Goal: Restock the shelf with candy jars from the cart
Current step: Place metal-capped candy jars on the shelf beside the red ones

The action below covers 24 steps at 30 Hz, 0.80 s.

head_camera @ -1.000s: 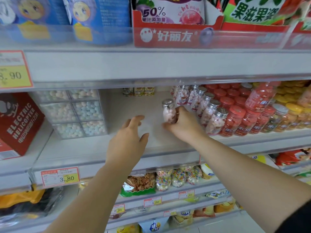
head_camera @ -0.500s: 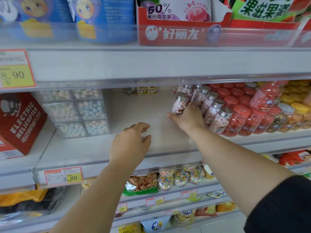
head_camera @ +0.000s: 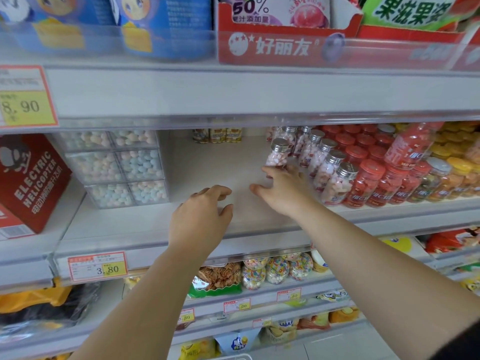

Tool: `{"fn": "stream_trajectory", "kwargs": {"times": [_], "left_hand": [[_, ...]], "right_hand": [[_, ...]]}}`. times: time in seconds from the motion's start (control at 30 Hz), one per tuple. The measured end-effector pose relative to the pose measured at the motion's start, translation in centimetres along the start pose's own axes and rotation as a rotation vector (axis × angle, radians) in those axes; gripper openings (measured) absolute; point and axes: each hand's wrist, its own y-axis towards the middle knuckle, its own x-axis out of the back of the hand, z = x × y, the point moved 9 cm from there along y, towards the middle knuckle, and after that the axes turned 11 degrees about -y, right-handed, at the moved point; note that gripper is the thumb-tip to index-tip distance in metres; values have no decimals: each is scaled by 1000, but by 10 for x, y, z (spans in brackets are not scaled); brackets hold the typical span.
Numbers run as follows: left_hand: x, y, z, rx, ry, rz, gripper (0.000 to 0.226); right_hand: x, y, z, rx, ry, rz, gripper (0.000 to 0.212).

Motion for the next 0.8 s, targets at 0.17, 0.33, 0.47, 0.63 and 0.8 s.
{"fn": "stream_trajectory", "kwargs": {"times": [0.17, 0.33, 0.47, 0.63, 0.8], "left_hand": [[0, -1, 0, -13, 10, -4, 32], [0, 0, 0, -14, 12, -13, 32], [-1, 1, 1, -13, 8, -10, 32], [-1, 0, 2, -12, 11, -17, 32], [-1, 0, 1, -17, 7, -19, 32]], "right_hand": [[-6, 31, -20, -84, 16, -21, 71], [-5, 39, -30, -138, -25, -9, 72], [-2, 11, -25, -101, -42, -7, 74], [4, -3, -5, -7, -164, -72, 73], [-1, 14, 2, 59, -246, -51, 66]]}}
